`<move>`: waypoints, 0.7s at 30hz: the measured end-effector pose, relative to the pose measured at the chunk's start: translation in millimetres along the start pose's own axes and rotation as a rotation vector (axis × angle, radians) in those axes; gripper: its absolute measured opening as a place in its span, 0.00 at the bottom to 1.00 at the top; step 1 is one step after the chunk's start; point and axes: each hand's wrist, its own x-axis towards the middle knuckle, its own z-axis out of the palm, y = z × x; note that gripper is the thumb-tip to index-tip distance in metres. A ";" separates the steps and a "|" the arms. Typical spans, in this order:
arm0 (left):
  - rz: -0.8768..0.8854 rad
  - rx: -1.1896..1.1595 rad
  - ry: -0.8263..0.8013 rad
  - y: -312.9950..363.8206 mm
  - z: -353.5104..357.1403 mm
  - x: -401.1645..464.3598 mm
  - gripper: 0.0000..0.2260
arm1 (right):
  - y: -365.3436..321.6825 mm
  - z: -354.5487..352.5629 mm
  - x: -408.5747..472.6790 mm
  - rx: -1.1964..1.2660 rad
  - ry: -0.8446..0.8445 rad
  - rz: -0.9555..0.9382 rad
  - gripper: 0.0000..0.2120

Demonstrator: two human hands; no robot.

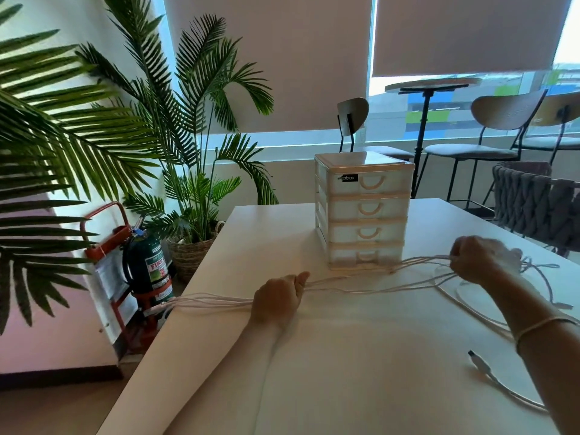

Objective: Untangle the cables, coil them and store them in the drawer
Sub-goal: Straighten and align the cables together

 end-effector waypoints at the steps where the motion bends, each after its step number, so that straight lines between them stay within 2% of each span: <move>1: -0.002 -0.003 0.001 0.0 -0.3 -0.3 0.23 | -2.0 -0.9 0.1 0.001 0.067 0.034 0.07; 3: -0.007 -0.009 0.005 -0.4 -0.3 -0.7 0.23 | -10.9 -1.5 -0.7 0.008 0.135 0.026 0.09; 5: -0.015 -0.017 0.008 -0.7 -0.6 -1.4 0.23 | -22.4 1.5 -3.4 0.059 0.082 -0.029 0.09; 8: -0.016 -0.029 0.017 -1.1 -0.4 -1.6 0.23 | -34.9 3.6 -3.7 0.306 0.008 -0.018 0.05; 11: -0.005 -0.015 -0.001 0.1 -0.3 -2.0 0.23 | -42.9 -0.8 -3.9 0.464 0.095 0.061 0.08; 14: 0.006 -0.003 -0.005 0.5 -0.2 -1.4 0.23 | -49.5 -11.5 -7.3 0.458 0.223 0.015 0.13; 16: 0.006 -0.004 0.003 -0.1 -0.2 -1.0 0.23 | -49.1 -17.4 -7.4 0.292 0.083 -0.050 0.19; 19: 0.012 -0.014 0.008 -1.1 0.5 -0.8 0.23 | -55.2 -28.6 -18.7 -0.053 -0.332 -0.105 0.27; 21: 0.017 -0.022 0.013 0.0 0.4 -0.9 0.23 | -70.0 -30.7 -29.1 -0.126 -0.343 -0.216 0.24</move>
